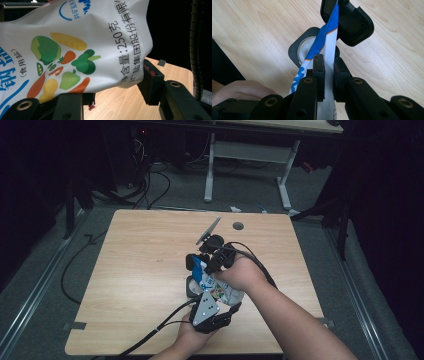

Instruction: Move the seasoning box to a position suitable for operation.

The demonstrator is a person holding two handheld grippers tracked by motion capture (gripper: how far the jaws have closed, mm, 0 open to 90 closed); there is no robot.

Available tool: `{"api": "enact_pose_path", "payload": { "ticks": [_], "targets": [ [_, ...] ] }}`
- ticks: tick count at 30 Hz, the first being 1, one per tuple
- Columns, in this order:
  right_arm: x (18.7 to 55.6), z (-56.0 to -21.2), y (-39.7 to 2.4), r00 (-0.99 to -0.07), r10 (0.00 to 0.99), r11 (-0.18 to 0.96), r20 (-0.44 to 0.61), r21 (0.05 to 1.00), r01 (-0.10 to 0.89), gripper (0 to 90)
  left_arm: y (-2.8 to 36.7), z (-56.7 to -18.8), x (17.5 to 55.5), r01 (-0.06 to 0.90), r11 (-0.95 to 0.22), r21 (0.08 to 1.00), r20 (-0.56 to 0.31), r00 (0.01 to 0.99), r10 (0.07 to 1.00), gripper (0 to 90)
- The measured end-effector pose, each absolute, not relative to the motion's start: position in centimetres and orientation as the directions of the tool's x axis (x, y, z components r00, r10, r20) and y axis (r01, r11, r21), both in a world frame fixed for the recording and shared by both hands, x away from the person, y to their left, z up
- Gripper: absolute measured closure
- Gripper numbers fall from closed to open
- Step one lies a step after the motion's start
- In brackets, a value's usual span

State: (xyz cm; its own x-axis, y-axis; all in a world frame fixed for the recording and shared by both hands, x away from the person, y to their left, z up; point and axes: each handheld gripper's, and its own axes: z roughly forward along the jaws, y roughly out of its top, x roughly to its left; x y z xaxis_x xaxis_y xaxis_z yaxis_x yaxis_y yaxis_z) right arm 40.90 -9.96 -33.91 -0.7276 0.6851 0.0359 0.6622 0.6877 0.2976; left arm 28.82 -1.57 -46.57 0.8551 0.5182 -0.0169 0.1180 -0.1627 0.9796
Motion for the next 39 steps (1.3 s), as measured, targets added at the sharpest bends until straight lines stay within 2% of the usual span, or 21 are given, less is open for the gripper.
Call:
{"api": "enact_pose_path", "payload": {
  "ticks": [39],
  "targets": [
    [41.11, -33.86, -9.74, -0.735, 0.677, 0.697, 0.026, 0.296, 0.653, 82.9, -1.5, -46.41, 28.97, 0.119, -0.147, 0.982, -0.026, 0.855, 0.518, 54.2]
  ]
}}
